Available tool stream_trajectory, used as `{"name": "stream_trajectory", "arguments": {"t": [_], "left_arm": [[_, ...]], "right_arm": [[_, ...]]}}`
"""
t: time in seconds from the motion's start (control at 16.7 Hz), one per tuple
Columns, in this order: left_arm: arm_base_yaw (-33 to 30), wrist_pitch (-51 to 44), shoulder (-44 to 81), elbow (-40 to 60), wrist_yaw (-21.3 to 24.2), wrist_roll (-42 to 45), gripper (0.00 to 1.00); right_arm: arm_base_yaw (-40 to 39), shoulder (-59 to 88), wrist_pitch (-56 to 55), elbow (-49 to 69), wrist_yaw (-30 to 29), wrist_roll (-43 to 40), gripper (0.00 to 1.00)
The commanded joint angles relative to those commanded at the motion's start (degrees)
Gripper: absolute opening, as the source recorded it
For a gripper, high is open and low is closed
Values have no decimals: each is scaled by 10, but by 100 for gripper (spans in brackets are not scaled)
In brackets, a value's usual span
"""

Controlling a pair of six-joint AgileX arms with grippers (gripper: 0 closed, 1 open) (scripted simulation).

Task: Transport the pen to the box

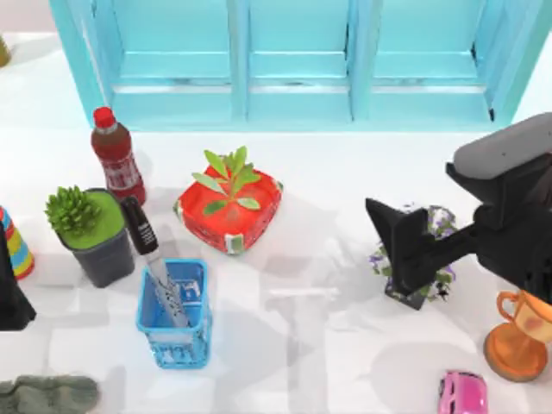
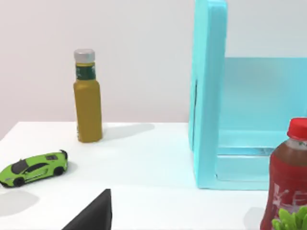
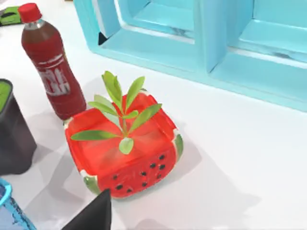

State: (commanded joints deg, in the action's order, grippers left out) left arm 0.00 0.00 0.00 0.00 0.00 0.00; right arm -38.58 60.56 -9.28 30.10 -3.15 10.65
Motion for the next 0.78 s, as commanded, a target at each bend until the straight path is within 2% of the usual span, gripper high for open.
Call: {"name": "stream_trajectory", "arguments": {"t": [0.48, 0.78], "left_arm": [[0, 0, 0, 0, 0, 0, 100], [0, 0, 0, 0, 0, 0, 100]], "right_arm": [[-176, 282, -46, 143, -17, 53, 100], [-218, 346, -56, 176, -22, 63, 100]]}}
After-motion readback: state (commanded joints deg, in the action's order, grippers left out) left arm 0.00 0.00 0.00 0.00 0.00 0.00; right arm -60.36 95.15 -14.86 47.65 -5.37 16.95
